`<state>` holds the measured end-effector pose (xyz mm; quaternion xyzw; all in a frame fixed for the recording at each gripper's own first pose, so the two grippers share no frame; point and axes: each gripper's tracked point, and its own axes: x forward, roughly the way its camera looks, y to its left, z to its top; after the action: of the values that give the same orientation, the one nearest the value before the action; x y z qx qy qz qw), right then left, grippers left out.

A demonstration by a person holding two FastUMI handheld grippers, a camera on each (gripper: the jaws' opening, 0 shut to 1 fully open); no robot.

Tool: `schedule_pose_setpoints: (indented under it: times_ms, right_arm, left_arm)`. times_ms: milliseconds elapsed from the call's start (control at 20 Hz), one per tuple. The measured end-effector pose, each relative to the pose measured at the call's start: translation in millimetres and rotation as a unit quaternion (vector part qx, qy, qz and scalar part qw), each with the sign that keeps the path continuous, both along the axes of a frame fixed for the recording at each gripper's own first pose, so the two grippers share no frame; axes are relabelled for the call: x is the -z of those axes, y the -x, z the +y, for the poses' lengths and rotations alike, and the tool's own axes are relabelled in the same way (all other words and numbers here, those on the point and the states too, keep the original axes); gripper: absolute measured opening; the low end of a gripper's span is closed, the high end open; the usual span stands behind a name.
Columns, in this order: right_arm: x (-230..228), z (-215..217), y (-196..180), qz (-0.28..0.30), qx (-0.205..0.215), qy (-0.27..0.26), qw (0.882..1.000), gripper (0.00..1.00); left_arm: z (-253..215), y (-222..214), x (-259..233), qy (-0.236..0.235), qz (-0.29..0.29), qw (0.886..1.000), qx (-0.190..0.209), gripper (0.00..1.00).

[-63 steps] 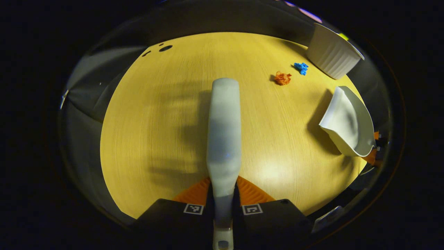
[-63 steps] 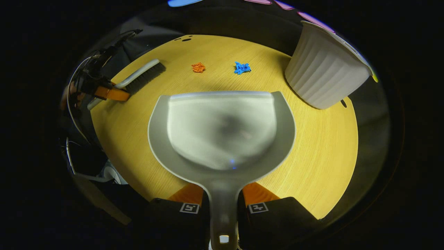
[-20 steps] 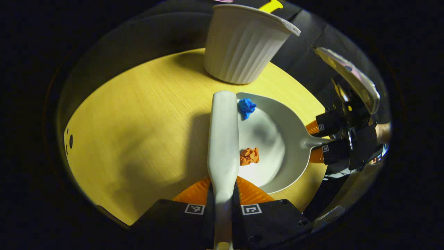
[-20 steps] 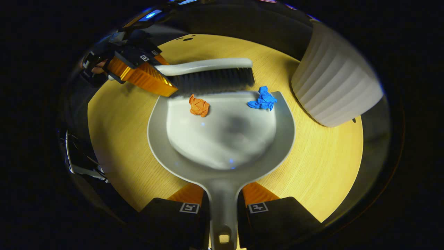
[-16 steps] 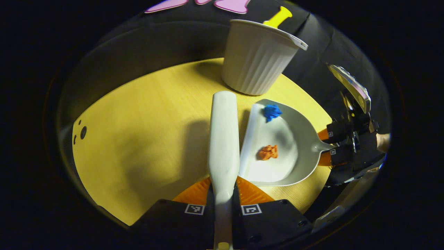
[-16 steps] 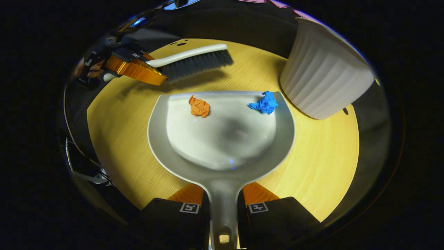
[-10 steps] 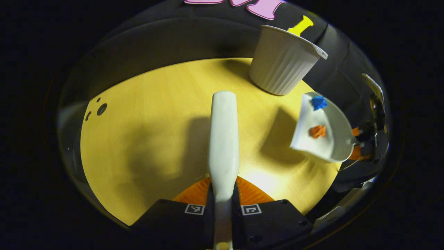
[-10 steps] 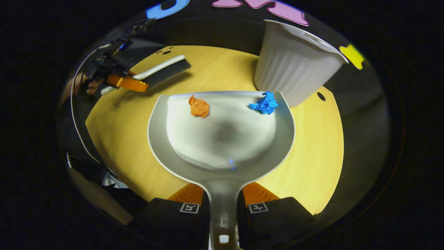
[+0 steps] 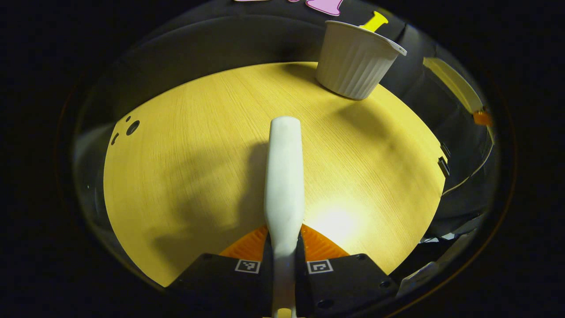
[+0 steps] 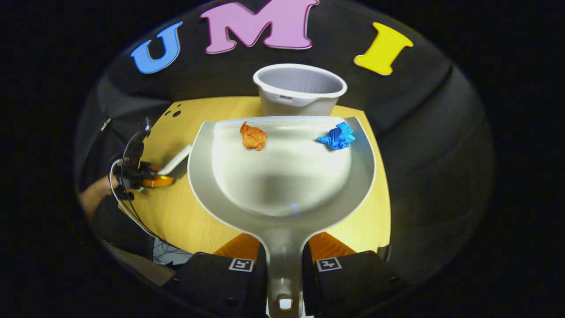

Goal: Pick up the small broom and dustpan from the desktop, sweep the trash into the dustpan with the broom, and then empty the trash into the garbage bin.

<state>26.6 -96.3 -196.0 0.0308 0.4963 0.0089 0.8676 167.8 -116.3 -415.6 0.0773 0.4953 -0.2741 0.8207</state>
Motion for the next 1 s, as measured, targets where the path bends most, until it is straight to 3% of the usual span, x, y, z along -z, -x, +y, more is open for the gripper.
schedule_pose_setpoints:
  times_ms: [100, 150, 400, 450, 500, 600, 700, 750, 900, 950, 1000]
  right_arm:
    - [-19.5, -18.6, -15.3, -0.002, 0.016, 0.008, 1.0, 0.41]
    - [-25.9, -27.7, -22.5, 0.004, 0.022, 0.009, 1.0, 0.36]
    - [-36.7, -67.9, -71.8, 0.026, 0.046, 0.016, 0.998, 0.36]
    - [-34.6, -73.5, -79.2, 0.037, 0.045, 0.022, 0.998, 0.41]
    - [-32.8, -78.8, -86.7, 0.046, 0.043, 0.031, 0.998, 0.36]
    - [-29.5, -85.8, -101.0, 0.064, 0.038, 0.046, 0.996, 0.41]
    - [-29.2, -93.9, -114.5, 0.079, 0.026, 0.07, 0.994, 0.31]
    - [-29.9, -99.2, -120.9, 0.087, 0.021, 0.087, 0.992, 0.36]
    - [-32.4, -105.7, -140.8, 0.101, 0.009, 0.119, 0.988, 0.36]
    - [-34.2, -105.3, -144.1, 0.109, 0.004, 0.132, 0.985, 0.31]
    - [-33.9, -105.0, -140.6, 0.119, -0.002, 0.145, 0.982, 0.36]
  left_arm:
    - [0.0, 1.4, 2.6, 0.0, 0.0, 1.0, -0.001, 0.24]
    - [0.2, 2.6, 4.3, 0.001, -0.001, 1.0, -0.001, 0.24]
    - [2.2, 8.3, 9.2, 0.003, -0.004, 1.0, -0.01, 0.24]
    - [5.0, 8.9, 10.2, 0.003, -0.003, 1.0, -0.012, 0.24]
    - [6.7, 8.7, 10.7, 0.002, -0.004, 1.0, -0.012, 0.24]
    - [6.0, 9.5, 10.3, -0.001, -0.005, 1.0, -0.012, 0.24]
    - [5.6, 9.7, 11.8, 0.0, -0.005, 1.0, -0.011, 0.24]
    - [5.3, 10.4, 12.6, 0.001, -0.005, 1.0, -0.011, 0.24]
    - [5.2, 11.0, 13.2, 0.006, -0.003, 1.0, -0.013, 0.24]
    - [5.3, 10.3, 13.2, 0.007, -0.004, 1.0, -0.013, 0.24]
    - [6.0, 10.0, 13.0, 0.008, -0.004, 1.0, -0.011, 0.24]
